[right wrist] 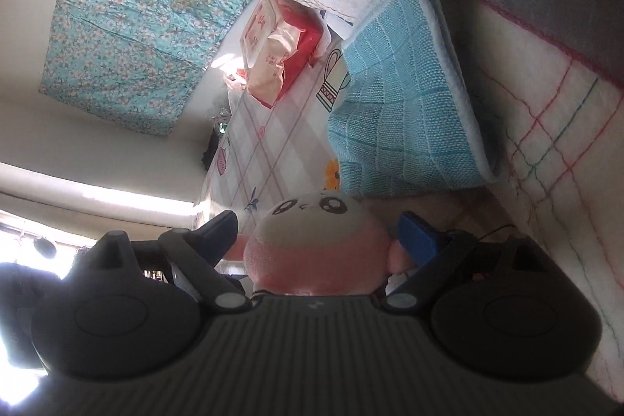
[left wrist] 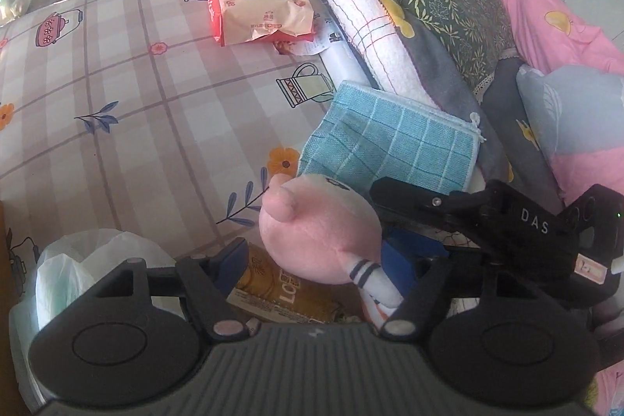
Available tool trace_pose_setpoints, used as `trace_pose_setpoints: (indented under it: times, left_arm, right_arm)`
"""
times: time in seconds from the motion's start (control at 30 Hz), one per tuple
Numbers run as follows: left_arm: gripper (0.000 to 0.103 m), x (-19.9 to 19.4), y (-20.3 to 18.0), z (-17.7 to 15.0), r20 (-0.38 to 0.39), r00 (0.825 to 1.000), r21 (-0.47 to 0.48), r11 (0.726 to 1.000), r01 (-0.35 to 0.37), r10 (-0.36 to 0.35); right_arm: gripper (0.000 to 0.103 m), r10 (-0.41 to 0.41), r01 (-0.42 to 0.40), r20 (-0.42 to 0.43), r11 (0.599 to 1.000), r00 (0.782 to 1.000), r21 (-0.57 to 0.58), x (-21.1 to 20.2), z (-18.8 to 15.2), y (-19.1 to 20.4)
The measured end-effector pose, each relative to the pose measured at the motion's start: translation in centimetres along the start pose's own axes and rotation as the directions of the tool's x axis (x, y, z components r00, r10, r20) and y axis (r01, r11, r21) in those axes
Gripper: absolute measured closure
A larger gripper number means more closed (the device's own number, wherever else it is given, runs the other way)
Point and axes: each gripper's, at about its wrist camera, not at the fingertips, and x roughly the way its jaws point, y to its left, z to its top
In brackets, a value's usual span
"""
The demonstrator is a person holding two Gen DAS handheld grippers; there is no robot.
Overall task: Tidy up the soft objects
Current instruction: 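Grasp the pink plush toy's body with the right gripper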
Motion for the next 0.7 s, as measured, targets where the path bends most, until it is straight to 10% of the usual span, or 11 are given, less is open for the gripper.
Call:
trace_pose_setpoints:
  times: [0.27, 0.7]
  left_arm:
    - [0.037, 2.7, 0.4, 0.4, -0.078, 0.997, -0.047, 0.999, 0.024, -0.028]
    - [0.039, -4.5, -3.2, -2.3, 0.106, 0.994, 0.059, 0.998, 0.031, -0.037]
  right_arm:
    - [0.014, 0.072, -0.062, -0.138, 0.995, 0.988, 0.075, 4.5, 0.9, -1.1]
    - [0.018, 0.146, -0.146, -0.004, 0.987, 0.989, -0.069, -1.4, -1.1, 4.0]
